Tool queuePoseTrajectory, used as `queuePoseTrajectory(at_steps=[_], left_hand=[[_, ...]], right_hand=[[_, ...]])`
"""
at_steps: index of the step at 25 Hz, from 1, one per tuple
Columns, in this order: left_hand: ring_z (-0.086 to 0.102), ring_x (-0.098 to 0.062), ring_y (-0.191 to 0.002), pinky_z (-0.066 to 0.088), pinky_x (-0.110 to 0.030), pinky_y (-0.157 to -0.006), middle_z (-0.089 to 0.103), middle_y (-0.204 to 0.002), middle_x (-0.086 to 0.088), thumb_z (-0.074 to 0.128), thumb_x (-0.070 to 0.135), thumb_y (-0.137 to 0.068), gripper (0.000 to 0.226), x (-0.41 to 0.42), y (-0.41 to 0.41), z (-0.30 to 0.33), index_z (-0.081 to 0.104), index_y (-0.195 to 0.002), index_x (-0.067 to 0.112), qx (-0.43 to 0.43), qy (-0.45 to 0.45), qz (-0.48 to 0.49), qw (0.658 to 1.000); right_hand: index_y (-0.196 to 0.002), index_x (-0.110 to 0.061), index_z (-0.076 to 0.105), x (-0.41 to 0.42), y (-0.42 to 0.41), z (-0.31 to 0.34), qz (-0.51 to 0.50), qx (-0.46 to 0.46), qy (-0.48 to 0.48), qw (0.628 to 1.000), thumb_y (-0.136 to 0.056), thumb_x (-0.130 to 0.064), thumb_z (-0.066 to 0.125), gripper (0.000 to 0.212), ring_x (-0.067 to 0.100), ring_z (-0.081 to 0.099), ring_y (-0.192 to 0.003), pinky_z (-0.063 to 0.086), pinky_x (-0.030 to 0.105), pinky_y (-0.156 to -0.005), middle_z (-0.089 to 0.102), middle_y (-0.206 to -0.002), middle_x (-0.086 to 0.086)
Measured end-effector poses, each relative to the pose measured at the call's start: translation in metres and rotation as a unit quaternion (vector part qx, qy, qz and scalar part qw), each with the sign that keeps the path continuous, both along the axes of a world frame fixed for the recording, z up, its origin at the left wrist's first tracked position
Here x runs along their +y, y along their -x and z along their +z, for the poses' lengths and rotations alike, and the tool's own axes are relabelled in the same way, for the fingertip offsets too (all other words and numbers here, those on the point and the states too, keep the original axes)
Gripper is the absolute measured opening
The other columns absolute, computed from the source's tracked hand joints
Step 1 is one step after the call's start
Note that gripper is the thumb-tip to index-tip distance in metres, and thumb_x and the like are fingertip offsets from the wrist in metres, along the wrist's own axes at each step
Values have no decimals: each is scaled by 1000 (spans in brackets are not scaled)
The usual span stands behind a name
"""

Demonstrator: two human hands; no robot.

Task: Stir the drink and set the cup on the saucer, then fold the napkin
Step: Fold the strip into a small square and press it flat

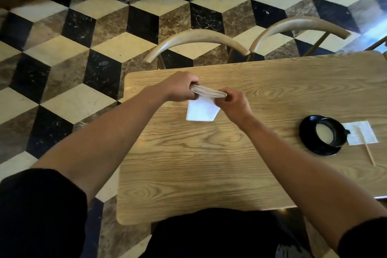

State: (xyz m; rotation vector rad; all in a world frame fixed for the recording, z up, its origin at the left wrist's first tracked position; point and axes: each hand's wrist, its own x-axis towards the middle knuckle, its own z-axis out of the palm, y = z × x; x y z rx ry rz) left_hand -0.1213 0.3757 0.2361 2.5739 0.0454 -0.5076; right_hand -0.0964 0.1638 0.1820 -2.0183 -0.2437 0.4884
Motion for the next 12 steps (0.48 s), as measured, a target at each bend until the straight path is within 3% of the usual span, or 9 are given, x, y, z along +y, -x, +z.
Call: queuePoseTrajectory(at_steps=[3,6,9,12], left_hand=[[59,-22,-73,43,-35,-63,65,-80,-1,71,14,-83,7,5,9,-2,65,-86,13,-125,26,33,991],[62,-26,-88,50,-36,-70,66,-103,-7,74,10,-83,20,-5,37,-39,64,-100,8,-256,-46,0,965],[66,-35,-105,57,-40,-83,67,-121,-15,70,9,-77,36,-27,86,-95,59,-111,9,-296,-68,-28,952],[63,-38,-123,53,-47,-103,68,-126,-18,68,8,-75,38,-51,134,-143,54,-111,11,-287,-36,-106,951]], right_hand=[[-104,-24,79,-1,-15,13,20,-72,-10,997,-85,-22,75,19,5,71,-91,54,27,-80,78,-97,-11],[-112,-17,76,-10,-8,6,67,-200,18,977,-82,-10,76,31,7,70,-106,55,27,-94,75,-116,-7],[-126,-6,63,-30,26,-31,158,-260,84,949,-79,-2,72,48,20,68,-106,55,34,-90,68,-125,4],[-117,1,60,-57,65,-79,258,-246,128,926,-72,-1,75,47,26,62,-123,50,40,-100,59,-139,13]])
